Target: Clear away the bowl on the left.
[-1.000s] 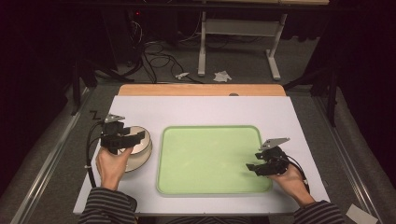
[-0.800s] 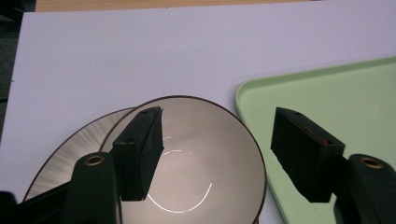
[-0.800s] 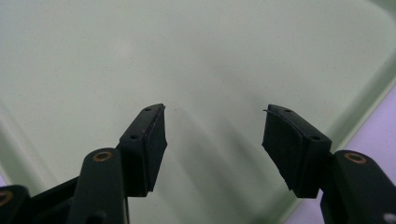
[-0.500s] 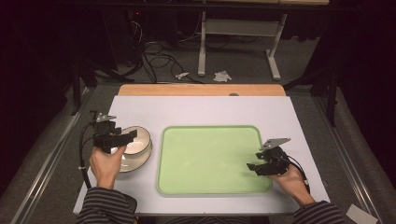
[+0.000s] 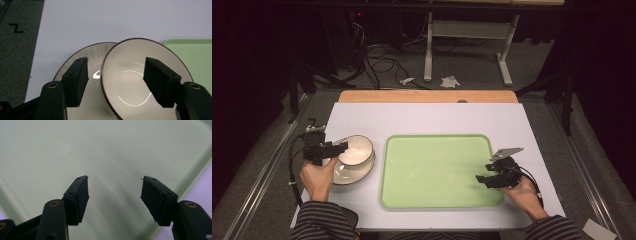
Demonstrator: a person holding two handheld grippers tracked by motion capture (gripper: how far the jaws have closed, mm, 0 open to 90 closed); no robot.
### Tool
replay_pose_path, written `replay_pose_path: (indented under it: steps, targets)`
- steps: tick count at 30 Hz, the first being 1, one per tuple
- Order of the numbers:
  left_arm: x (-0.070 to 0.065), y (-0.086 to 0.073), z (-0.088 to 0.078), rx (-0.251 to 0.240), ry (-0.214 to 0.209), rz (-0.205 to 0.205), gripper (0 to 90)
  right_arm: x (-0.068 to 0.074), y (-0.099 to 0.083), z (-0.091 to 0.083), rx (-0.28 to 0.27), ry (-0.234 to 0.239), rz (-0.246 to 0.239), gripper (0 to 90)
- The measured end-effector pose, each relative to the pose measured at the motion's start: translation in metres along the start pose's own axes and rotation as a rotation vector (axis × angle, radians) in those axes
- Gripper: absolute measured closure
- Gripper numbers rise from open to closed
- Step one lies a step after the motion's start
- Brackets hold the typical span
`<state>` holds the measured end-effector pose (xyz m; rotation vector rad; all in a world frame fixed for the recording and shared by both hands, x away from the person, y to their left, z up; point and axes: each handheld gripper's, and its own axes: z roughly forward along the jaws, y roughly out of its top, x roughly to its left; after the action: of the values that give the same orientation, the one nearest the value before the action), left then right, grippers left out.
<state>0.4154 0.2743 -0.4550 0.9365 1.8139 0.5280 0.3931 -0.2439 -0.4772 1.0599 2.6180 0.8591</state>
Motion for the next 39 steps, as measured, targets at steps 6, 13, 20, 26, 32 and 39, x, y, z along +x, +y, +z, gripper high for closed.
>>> replay_pose_path:
  steps: [6, 13, 20, 26, 32, 39]
  targets:
    - [0.013, -0.001, 0.007, 0.036, 0.042, -0.028, 40.0, 0.001, -0.001, -0.001, 0.003, -0.003, 0.001, 39.9]
    - [0.016, -0.010, 0.017, 0.090, 0.077, -0.007, 44.9, 0.002, 0.000, 0.001, 0.012, 0.001, 0.006, 39.5]
    - [0.013, -0.013, 0.021, 0.114, 0.089, -0.027, 53.4, 0.004, 0.000, 0.000, 0.004, 0.003, -0.009, 39.1]
    - [0.017, -0.018, 0.028, 0.152, 0.128, -0.022, 59.8, 0.004, 0.001, 0.002, 0.013, -0.005, -0.027, 39.3]
    - [0.016, -0.024, 0.032, 0.167, 0.160, 0.001, 66.4, 0.005, 0.000, 0.001, 0.012, -0.008, -0.031, 39.5]
    - [0.015, -0.025, 0.034, 0.193, 0.133, -0.025, 74.4, 0.004, 0.001, 0.002, 0.017, -0.003, -0.040, 39.8]
